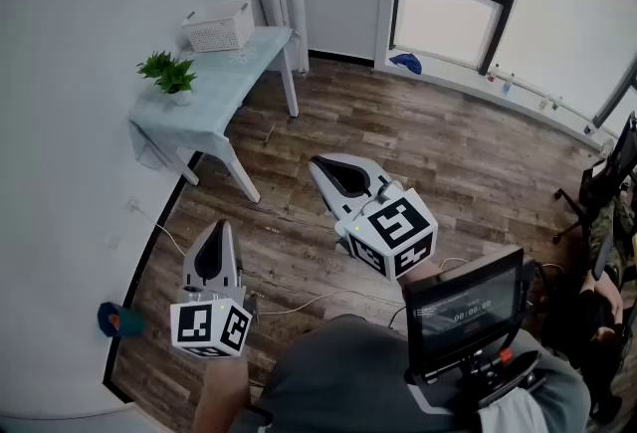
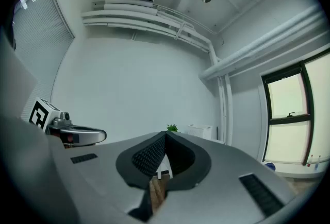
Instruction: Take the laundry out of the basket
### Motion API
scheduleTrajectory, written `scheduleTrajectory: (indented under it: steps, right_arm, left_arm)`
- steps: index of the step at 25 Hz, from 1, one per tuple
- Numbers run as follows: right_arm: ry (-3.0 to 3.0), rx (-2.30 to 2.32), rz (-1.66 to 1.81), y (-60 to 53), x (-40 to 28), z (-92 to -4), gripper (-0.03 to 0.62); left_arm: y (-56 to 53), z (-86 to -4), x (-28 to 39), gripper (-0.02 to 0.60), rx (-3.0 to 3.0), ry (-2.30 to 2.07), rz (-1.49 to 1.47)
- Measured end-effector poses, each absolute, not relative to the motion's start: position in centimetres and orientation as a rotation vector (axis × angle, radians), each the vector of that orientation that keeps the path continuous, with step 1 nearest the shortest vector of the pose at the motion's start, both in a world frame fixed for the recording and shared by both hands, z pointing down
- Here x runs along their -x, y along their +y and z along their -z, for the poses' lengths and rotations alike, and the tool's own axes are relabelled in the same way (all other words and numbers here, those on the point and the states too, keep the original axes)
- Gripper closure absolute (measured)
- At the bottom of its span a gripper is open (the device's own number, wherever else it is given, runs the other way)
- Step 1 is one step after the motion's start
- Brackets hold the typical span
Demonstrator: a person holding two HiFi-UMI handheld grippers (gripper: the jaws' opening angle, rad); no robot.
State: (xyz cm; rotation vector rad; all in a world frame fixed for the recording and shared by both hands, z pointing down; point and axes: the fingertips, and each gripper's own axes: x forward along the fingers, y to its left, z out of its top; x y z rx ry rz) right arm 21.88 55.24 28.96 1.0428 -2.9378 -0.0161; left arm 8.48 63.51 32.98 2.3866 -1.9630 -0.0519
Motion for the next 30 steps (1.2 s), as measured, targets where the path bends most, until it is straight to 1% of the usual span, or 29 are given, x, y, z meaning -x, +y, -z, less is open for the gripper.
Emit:
scheduleTrajectory:
  steps: [11,21,25,30]
  right_arm:
    - [-2.922,-1.077,-0.008,56.6,-18.9,-29.0,0.577]
    - [-2.911,-1.119,-0.017,56.8,-17.4,-29.6,0.576]
    - [-2.913,-1.088,-0.025,55.8,-17.0,-30.2,0.576]
    - [-2.953,-1.039,-0.05,51.7,-15.6,-30.4,0.576]
  left_arm:
    - [64.5,-33.5,-5.2,0.58,-2.403,-1.92,0.114]
    - [64.1,-34.5,-3.6,0.58,-2.451,-1.849,0.127]
    - [63.0,-34.6,-3.7,0.58,-2.461,-1.839,0.125]
    - [59.7,-34.6,-2.7,0.58,-2.432,-1.884,0.097]
